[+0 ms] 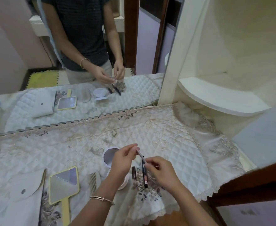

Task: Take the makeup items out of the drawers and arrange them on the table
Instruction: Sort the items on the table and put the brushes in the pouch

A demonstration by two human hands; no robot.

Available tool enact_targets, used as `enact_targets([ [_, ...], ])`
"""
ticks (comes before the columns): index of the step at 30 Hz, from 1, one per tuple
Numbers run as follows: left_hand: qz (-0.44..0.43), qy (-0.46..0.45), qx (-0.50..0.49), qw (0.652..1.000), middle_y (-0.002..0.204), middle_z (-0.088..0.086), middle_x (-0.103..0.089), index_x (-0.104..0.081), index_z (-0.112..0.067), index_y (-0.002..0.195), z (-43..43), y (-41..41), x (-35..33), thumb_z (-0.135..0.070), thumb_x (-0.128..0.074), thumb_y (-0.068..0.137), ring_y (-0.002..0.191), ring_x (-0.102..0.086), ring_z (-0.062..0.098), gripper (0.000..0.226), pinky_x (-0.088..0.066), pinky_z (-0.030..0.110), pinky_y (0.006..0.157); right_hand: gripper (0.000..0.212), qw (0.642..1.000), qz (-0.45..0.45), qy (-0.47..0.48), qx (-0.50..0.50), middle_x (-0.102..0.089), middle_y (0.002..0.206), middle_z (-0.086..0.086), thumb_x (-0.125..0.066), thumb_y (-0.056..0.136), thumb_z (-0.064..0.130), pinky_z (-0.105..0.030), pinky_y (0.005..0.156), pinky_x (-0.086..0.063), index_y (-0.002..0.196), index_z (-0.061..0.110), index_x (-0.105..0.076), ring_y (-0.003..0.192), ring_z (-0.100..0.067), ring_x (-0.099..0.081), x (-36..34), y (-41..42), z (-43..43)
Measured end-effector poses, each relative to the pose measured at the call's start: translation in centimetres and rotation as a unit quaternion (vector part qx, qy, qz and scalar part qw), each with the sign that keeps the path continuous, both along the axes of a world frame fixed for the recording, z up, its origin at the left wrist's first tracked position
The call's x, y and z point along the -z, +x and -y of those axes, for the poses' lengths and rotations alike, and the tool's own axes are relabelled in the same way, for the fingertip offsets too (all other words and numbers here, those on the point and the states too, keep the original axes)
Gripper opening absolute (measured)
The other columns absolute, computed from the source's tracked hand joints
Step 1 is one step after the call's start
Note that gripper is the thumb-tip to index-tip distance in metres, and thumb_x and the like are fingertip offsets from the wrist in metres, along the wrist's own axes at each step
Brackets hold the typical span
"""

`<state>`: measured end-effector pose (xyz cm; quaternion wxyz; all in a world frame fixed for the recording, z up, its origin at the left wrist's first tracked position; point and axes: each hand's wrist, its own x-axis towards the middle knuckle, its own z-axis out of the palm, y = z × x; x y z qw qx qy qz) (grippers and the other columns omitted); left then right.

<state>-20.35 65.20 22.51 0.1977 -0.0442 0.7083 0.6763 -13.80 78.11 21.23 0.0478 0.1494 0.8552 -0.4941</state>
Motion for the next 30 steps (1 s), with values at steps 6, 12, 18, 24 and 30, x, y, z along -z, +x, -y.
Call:
enact_targets([
  [6, -0.005, 0.071, -0.112, 0.991, 0.074, 0.006, -0.063, -0.064, 0.0, 0.091, -0.4, -1.2, -1.4, -0.011, -0.055, 0.089, 0.067, -0.06, 0.012, 0.014, -0.052, 0.007, 0.055, 0.01, 0.998, 0.019, -0.012, 0.058, -0.062, 0.075, 0.01, -0.062, 0.086, 0.019, -0.009, 0.058, -0.044, 0.08, 0.026, -0.064, 0.063, -0.001, -0.056, -0.4, 2.6, -1.1],
  [12, -0.033, -0.057, 0.046, 0.997, 0.07, 0.005, -0.065, -0.063, -0.014, 0.088, -1.4, -3.3, -2.2, -0.011, -0.061, 0.086, 0.062, -0.061, 0.014, 0.004, -0.051, 0.02, 0.059, 0.017, 0.982, 0.052, -0.123, 0.137, -0.071, 0.091, 0.0, -0.059, 0.088, 0.014, -0.033, 0.089, -0.054, 0.087, 0.029, -0.067, 0.086, -0.014, -0.066, -0.1, 4.2, -3.9],
  [18, -0.124, -0.285, 0.184, 0.932, 0.08, 0.004, -0.068, -0.068, -0.011, 0.093, -5.4, 0.2, 2.6, -0.021, -0.063, 0.082, 0.069, -0.061, 0.012, 0.016, -0.047, 0.02, 0.065, 0.016, 0.978, 0.06, -0.099, 0.175, -0.062, 0.067, 0.0, -0.064, 0.083, 0.01, -0.043, 0.081, -0.053, 0.079, 0.025, -0.069, 0.07, -0.018, -0.059, 1.0, 2.6, -5.5],
  [24, -0.209, -0.436, 0.246, 0.84, 0.102, 0.005, -0.068, -0.059, -0.016, 0.106, -6.4, 0.1, 5.2, -0.03, -0.05, 0.09, 0.106, -0.048, 0.024, 0.023, -0.043, 0.034, 0.086, 0.015, 0.986, 0.098, -0.018, 0.132, -0.061, 0.065, 0.006, -0.062, 0.082, 0.01, -0.022, 0.062, -0.047, 0.093, 0.014, -0.071, 0.061, -0.009, -0.055, 2.8, -0.2, -5.9],
  [30, -0.216, -0.475, 0.236, 0.82, 0.114, 0.006, -0.055, -0.057, -0.014, 0.109, -5.1, 0.1, 6.7, -0.026, -0.043, 0.092, 0.11, -0.042, 0.025, 0.025, -0.038, 0.033, 0.091, 0.021, 0.99, 0.102, 0.081, 0.06, -0.071, 0.091, -0.009, -0.059, 0.086, 0.014, -0.027, 0.074, -0.048, 0.104, 0.01, -0.068, 0.079, -0.018, -0.061, 3.5, -2.1, -4.5],
])
